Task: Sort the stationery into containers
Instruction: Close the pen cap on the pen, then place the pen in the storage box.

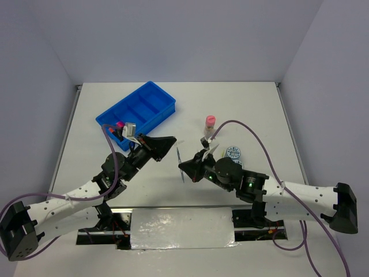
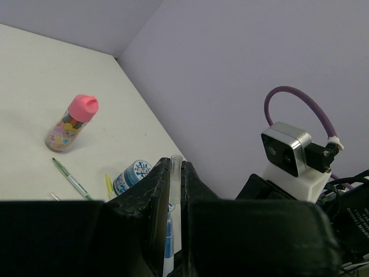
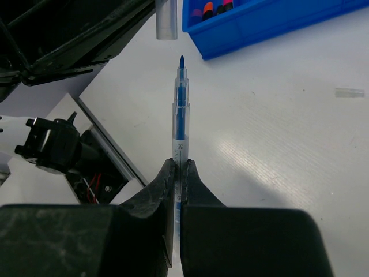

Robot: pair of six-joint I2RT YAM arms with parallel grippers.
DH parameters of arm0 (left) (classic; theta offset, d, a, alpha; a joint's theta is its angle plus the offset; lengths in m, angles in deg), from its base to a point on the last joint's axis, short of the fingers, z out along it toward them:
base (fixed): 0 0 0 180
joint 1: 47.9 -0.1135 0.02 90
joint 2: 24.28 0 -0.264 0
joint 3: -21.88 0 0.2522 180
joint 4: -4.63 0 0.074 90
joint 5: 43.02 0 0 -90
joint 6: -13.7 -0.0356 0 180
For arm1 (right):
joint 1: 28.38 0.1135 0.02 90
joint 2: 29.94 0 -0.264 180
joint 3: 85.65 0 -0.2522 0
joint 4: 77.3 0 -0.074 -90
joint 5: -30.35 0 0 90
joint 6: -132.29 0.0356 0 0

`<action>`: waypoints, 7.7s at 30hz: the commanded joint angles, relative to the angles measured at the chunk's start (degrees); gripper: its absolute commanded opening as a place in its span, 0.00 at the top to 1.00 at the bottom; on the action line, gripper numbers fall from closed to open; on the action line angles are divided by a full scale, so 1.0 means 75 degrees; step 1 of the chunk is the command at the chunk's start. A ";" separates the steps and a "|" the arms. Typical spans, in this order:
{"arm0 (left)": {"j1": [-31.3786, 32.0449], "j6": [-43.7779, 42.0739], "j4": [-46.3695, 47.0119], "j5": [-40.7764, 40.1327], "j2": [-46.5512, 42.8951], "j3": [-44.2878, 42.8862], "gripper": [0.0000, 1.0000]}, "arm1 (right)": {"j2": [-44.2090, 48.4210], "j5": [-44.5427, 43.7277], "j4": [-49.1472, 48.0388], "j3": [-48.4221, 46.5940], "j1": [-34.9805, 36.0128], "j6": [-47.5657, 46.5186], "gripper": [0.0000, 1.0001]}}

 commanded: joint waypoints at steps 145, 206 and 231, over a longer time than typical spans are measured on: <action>-0.0008 -0.2048 -0.1590 0.2171 -0.0342 -0.1798 0.89 | -0.0339 0.0865 -0.0562 -0.1698 0.0147 -0.1985 1.00; -0.2030 -0.0712 -0.7717 -0.2343 0.1109 -0.4070 1.00 | -0.0141 -0.0059 0.1312 -0.1957 -0.0884 -0.1341 0.00; -0.6008 0.0143 -0.6911 -0.2459 0.4920 -0.5536 1.00 | 0.1455 -0.0085 0.1689 -0.0445 -0.1212 -0.1012 0.00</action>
